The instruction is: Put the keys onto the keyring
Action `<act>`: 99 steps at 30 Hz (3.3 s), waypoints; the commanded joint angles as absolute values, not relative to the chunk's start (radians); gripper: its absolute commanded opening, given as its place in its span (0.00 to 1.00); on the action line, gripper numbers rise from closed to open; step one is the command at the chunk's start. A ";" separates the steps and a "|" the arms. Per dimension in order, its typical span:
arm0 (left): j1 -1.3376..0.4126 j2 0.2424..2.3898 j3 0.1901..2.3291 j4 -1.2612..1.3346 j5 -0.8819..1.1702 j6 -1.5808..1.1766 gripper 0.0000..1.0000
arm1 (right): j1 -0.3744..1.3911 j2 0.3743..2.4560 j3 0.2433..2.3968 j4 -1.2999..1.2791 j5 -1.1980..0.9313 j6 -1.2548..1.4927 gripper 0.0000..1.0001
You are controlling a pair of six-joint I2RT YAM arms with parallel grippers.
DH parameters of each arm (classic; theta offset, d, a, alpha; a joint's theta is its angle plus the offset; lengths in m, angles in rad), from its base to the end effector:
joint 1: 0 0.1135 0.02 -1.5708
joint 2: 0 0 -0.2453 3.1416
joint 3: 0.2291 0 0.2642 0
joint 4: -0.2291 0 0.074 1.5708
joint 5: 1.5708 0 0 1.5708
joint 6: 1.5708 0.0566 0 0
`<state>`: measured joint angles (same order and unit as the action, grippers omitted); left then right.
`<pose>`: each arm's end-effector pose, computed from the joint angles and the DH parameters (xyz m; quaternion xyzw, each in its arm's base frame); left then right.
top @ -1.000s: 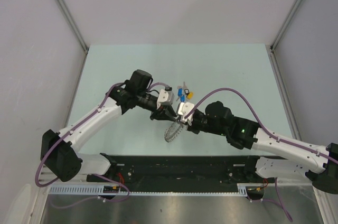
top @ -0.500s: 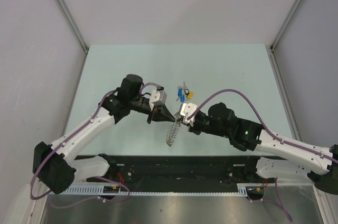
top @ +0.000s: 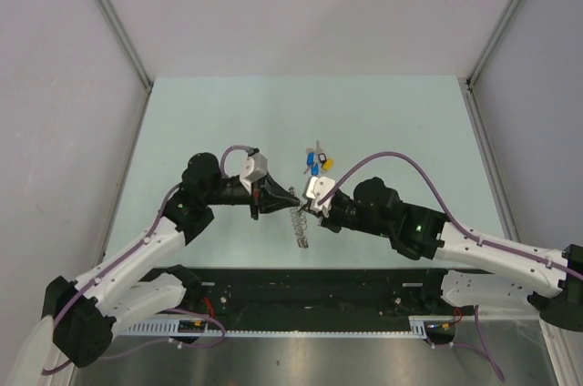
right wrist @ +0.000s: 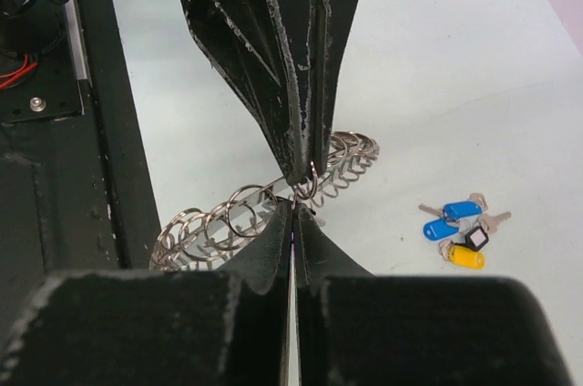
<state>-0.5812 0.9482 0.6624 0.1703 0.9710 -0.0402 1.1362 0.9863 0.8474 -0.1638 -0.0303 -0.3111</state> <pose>0.1799 -0.1741 0.2856 0.4756 0.5535 -0.5116 0.4536 0.1131 0.2478 0.3030 -0.5401 0.5977 0.2487 0.5378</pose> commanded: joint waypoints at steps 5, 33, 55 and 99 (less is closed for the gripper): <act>-0.641 0.881 0.516 0.589 0.792 -0.274 0.00 | 1.157 0.997 0.841 -0.094 -0.012 -0.304 0.00; -0.566 1.152 1.021 -0.547 1.112 0.619 0.49 | 1.158 0.945 0.857 -0.173 0.029 -0.388 0.00; -0.644 1.319 1.144 -0.735 1.157 0.770 0.29 | 1.164 0.963 0.862 -0.175 0.017 -0.390 0.00; -0.658 1.115 0.951 -0.322 1.040 0.330 0.00 | 1.173 0.943 0.845 -0.252 0.055 -0.322 0.00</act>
<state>-0.6521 1.1645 0.9512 -0.3920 1.0142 0.3965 1.1706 0.9565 0.8326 -0.2348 0.0334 -0.3405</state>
